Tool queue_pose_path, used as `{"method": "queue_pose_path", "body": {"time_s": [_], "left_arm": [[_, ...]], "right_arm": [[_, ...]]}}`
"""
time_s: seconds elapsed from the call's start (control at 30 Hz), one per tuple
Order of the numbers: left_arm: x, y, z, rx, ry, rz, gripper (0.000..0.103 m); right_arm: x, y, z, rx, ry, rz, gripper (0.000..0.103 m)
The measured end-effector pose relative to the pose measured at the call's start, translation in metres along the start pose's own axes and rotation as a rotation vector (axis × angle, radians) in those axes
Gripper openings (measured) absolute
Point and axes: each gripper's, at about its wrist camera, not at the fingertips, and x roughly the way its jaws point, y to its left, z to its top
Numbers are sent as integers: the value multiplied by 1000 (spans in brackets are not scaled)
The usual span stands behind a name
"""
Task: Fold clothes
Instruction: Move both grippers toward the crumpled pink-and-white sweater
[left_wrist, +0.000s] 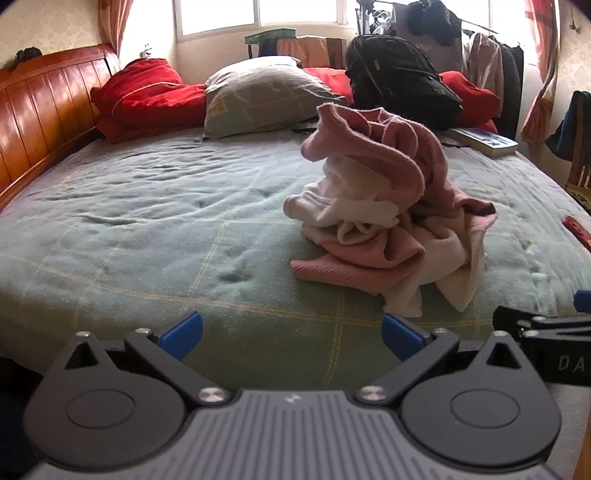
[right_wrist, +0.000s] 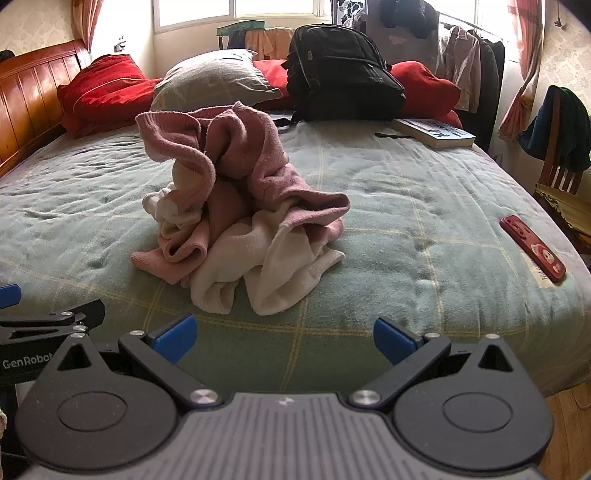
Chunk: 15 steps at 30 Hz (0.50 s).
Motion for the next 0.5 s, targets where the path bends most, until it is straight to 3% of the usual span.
{"method": "queue_pose_path", "body": {"time_s": [0.5], "left_arm": [[1,0,0,-2,9,-19,102]], "right_arm": [[-1,-2,1,3,-6,2,103]]}}
